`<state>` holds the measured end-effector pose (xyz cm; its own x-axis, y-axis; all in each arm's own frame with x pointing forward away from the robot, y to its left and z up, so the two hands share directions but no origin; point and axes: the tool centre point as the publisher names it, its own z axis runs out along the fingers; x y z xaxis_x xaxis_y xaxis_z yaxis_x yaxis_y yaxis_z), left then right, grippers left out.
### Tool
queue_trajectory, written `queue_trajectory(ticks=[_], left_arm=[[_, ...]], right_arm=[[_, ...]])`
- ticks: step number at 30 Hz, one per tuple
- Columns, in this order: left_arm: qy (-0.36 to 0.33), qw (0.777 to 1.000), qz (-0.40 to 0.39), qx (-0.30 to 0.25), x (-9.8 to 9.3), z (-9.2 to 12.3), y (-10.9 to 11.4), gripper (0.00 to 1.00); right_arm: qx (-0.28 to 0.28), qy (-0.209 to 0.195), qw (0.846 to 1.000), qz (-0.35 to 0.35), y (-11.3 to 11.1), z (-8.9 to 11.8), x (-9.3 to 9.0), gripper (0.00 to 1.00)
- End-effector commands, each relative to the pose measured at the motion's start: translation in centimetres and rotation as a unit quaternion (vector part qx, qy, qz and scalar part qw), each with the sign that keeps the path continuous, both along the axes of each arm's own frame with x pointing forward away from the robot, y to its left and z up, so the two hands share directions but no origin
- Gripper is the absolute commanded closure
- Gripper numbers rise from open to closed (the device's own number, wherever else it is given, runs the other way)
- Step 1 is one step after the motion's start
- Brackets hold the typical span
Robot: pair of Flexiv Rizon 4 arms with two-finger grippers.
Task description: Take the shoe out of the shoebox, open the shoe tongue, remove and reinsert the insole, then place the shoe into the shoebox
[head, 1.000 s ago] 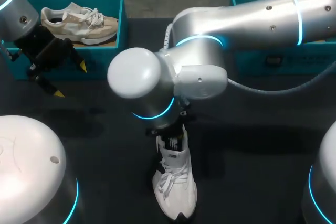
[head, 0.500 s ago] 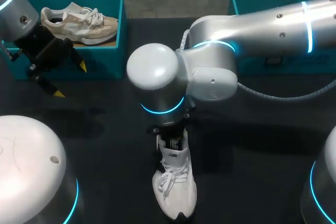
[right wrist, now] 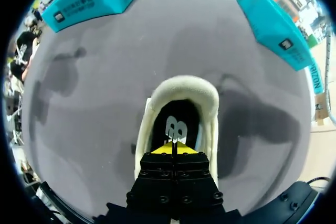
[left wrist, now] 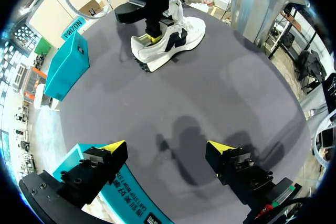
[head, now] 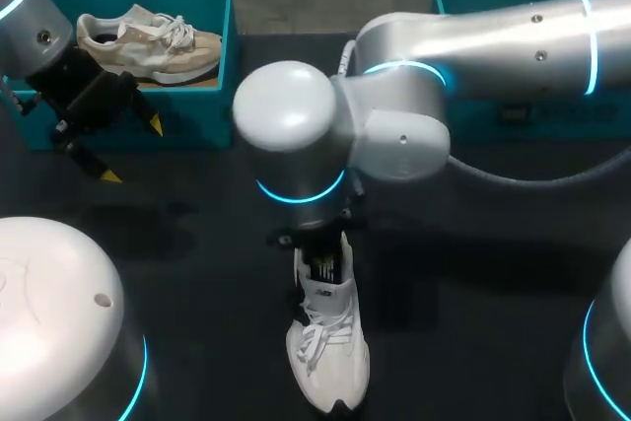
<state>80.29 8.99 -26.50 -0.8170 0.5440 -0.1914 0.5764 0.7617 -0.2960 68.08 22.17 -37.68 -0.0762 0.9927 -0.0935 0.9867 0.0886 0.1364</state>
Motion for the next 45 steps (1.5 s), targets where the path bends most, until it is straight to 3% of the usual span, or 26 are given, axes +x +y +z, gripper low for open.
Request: queue_trajectory(ticks=[1,8,18,28,38,45], left_arm=[[0.001,1.0,0.0,0.002,0.0,0.1,0.0,0.0],[0.001,1.0,0.0,0.002,0.0,0.1,0.0,0.0],[0.001,1.0,0.0,0.002,0.0,0.1,0.0,0.0],[0.001,1.0,0.0,0.002,0.0,0.1,0.0,0.0],[0.001,1.0,0.0,0.002,0.0,0.1,0.0,0.0],[0.001,1.0,0.0,0.002,0.0,0.1,0.0,0.0]], right_arm=[[0.05,0.004,0.98,-0.192,-0.1,-3.3,0.3,1.0],[0.06,0.025,0.979,-0.193,-0.1,-4.9,0.6,1.0],[0.048,-0.001,0.981,-0.188,0.7,-2.3,0.2,1.0],[0.051,-0.016,0.98,-0.19,0.9,-1.1,-0.1,1.0],[0.057,0.008,0.976,-0.211,-0.6,0.2,-1.5,1.0],[0.066,0.035,0.973,-0.217,-0.3,0.6,-2.3,1.0]])
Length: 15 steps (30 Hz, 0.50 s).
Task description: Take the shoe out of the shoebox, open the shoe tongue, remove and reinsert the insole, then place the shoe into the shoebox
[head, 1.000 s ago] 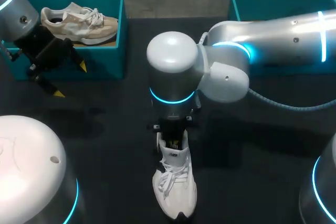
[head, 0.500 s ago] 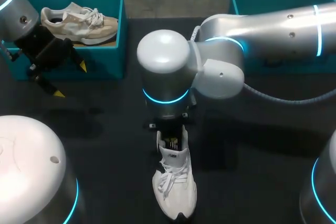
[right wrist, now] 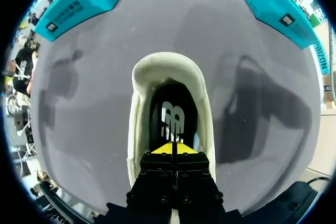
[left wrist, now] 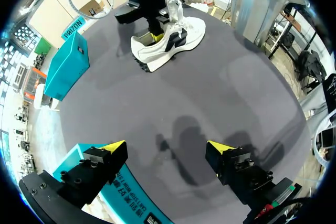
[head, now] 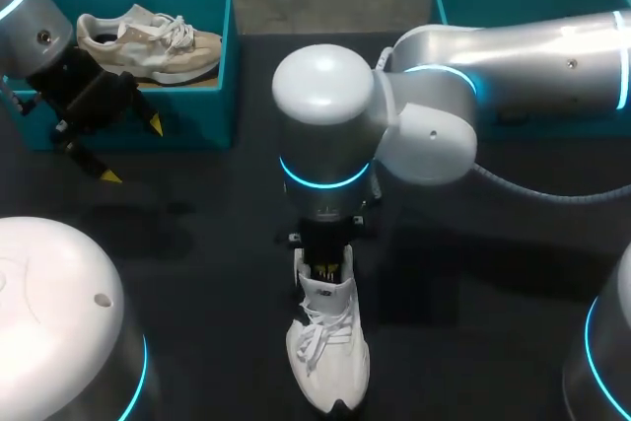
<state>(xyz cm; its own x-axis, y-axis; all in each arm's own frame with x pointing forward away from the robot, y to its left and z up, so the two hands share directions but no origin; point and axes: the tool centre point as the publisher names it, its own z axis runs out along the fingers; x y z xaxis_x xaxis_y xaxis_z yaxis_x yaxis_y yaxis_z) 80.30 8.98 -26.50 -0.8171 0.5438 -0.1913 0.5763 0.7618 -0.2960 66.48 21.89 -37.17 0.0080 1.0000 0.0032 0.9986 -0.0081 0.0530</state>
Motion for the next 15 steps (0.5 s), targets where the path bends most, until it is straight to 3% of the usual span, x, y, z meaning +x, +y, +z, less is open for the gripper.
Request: queue_trajectory(ticks=[1,9,11,15], left_arm=[[0.001,1.0,0.0,0.002,0.0,0.1,0.0,0.0],[0.001,1.0,0.0,0.002,0.0,0.1,0.0,0.0],[0.001,1.0,0.0,0.002,0.0,0.1,0.0,0.0],[0.001,1.0,0.0,0.002,0.0,0.1,0.0,0.0]], right_arm=[[0.013,0.0,0.984,-0.175,0.1,0.2,-0.7,1.0],[0.021,0.038,0.984,-0.173,0.7,0.3,-1.3,1.0],[0.017,0.047,0.984,-0.172,0.9,0.5,-1.4,0.85],[0.012,0.046,0.984,-0.175,1.1,0.9,-1.5,0.84]])
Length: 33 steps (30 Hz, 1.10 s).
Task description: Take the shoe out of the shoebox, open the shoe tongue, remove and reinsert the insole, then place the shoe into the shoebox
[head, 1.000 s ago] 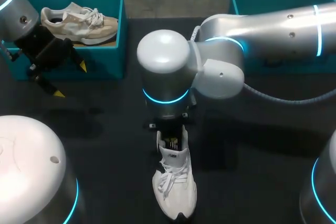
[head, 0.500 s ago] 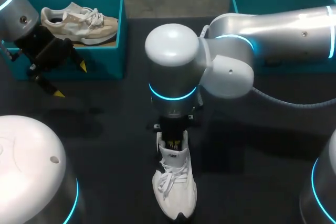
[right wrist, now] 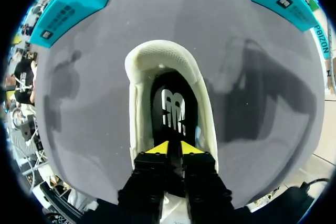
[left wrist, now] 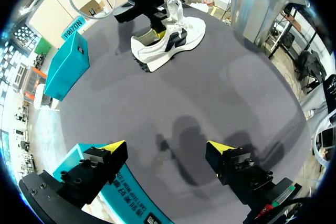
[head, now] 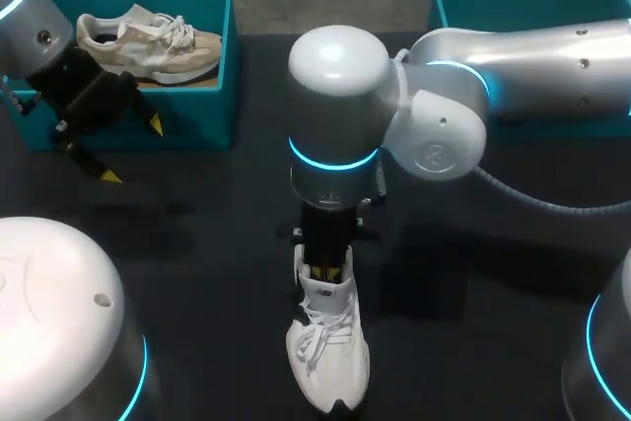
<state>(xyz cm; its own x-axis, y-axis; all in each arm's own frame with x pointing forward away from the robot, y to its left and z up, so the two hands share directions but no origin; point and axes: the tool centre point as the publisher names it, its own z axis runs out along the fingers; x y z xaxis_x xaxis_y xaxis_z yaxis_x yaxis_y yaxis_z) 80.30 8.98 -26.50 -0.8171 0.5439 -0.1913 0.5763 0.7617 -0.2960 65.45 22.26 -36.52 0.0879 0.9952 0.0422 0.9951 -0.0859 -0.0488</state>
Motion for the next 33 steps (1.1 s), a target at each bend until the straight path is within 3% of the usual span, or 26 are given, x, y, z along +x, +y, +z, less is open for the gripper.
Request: queue_trajectory(ticks=[1,3,6,10,13,15,33], left_arm=[[0.001,1.0,0.0,0.002,0.0,0.1,0.0,0.0],[0.001,1.0,0.0,0.002,0.0,0.1,0.0,0.0],[0.001,1.0,0.0,0.002,0.0,0.1,0.0,0.0],[0.001,1.0,0.0,0.002,0.0,0.1,0.0,0.0],[0.001,1.0,0.0,0.002,0.0,0.1,0.0,0.0],[0.001,1.0,0.0,0.002,0.0,0.1,0.0,0.0],[0.001,1.0,0.0,0.002,0.0,0.1,0.0,0.0]], right_arm=[[-0.018,0.002,0.99,-0.137,0.6,0.2,-0.5,0.87],[-0.017,0.004,0.99,-0.14,0.5,0.1,-0.6,0.89],[-0.015,0.015,0.99,-0.139,0.7,0.2,-0.9,0.8],[-0.017,0.026,0.991,-0.133,1.1,0.2,-1.1,0.53],[-0.02,0.029,0.99,-0.135,1.2,0.2,-1.4,0.09],[-0.02,0.031,0.99,-0.14,1.1,0.1,-1.7,0.02],[-0.042,0.015,0.991,-0.129,1.0,0.9,-1.0,0.0]])
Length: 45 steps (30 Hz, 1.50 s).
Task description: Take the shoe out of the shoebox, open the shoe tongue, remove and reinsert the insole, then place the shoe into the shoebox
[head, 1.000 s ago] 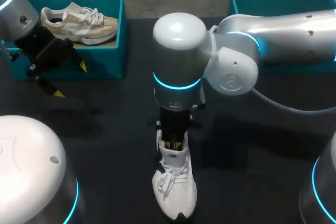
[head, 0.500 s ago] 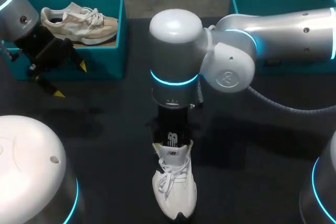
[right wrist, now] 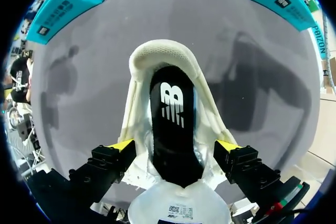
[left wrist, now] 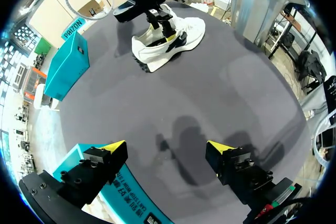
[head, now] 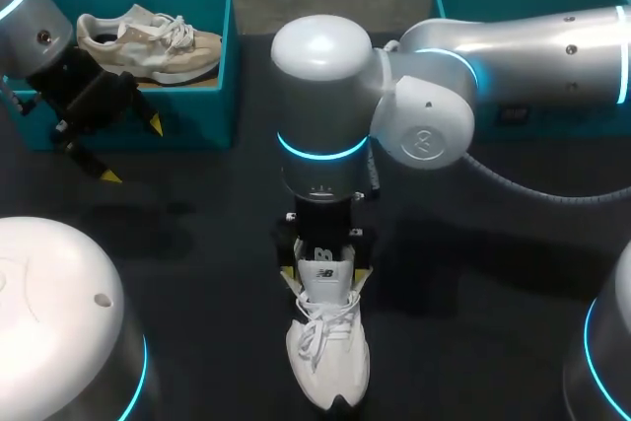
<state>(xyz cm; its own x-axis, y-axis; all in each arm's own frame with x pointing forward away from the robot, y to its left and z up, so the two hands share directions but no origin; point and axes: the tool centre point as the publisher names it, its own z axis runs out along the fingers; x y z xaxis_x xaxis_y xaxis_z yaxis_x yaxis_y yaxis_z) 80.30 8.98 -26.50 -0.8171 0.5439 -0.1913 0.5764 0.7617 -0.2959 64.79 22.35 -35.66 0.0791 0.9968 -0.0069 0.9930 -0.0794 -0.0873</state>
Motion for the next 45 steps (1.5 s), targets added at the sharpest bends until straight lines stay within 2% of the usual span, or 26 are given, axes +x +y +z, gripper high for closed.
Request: queue_trajectory(ticks=[1,19,32,38,45], left_arm=[[0.001,1.0,0.0,0.002,0.0,0.1,0.0,0.0],[0.001,1.0,0.0,0.002,0.0,0.1,0.0,0.0],[0.001,1.0,0.0,0.002,0.0,0.1,0.0,0.0],[0.001,1.0,0.0,0.002,0.0,0.1,0.0,0.0],[0.001,1.0,0.0,0.002,0.0,0.1,0.0,0.0]], right_arm=[[-0.022,-0.01,0.991,-0.133,0.9,0.1,-0.3,0.0],[-0.028,-0.008,0.989,-0.146,1.0,1.3,-3.3,0.0],[-0.037,-0.009,0.988,-0.148,1.1,2.2,-3.8,0.0],[-0.046,-0.012,0.985,-0.164,0.6,3.2,-4.8,0.0],[-0.045,-0.003,0.983,-0.178,0.1,3.4,-5.8,0.0]])
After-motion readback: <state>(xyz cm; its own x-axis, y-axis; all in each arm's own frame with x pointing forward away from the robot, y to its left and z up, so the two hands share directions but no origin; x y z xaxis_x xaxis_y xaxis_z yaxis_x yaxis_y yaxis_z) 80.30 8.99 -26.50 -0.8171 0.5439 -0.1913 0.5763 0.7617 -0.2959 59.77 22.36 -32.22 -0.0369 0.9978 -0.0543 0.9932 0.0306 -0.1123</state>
